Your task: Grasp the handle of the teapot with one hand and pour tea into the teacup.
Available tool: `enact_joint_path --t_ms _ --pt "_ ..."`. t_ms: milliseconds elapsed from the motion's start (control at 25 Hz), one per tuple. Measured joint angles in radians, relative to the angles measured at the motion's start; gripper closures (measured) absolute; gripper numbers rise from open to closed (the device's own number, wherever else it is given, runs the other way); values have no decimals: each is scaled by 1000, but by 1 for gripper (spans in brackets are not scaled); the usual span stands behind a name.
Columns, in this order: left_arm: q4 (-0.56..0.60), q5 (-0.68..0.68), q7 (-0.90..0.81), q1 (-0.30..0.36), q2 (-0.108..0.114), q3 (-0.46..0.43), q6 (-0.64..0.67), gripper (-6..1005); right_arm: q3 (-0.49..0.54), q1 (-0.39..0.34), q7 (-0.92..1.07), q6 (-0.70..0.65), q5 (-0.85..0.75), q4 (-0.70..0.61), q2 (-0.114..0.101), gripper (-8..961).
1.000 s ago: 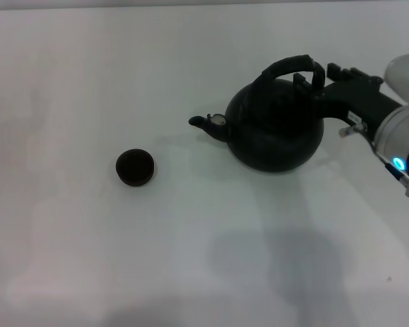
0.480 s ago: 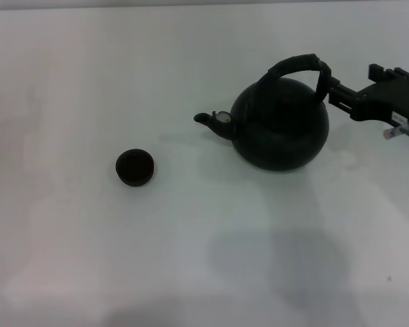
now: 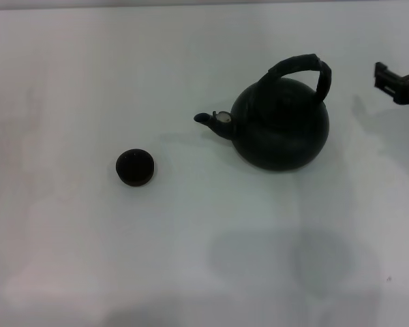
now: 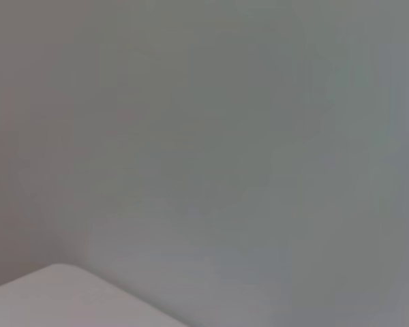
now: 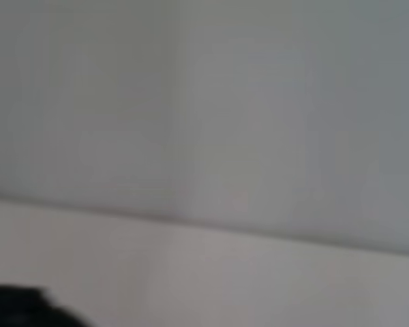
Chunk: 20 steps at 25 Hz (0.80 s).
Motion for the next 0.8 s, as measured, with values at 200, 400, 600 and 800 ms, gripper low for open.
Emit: enact_joint_path --t_ms 200,400,600,800 --pt "0 9 2 3 1 5 11 124 -37 58 1 -468 78 277 6 216" --pt "-8 12 2 6 0 5 8 123 -127 167 60 -983 111 622 10 217" --pt "-11 39 4 2 -2 5 6 124 -136 282 232 -1173 113 858 12 220" --pt "-12 100 4 -2 -4 5 5 124 -132 393 284 -1281 149 1070 20 225"
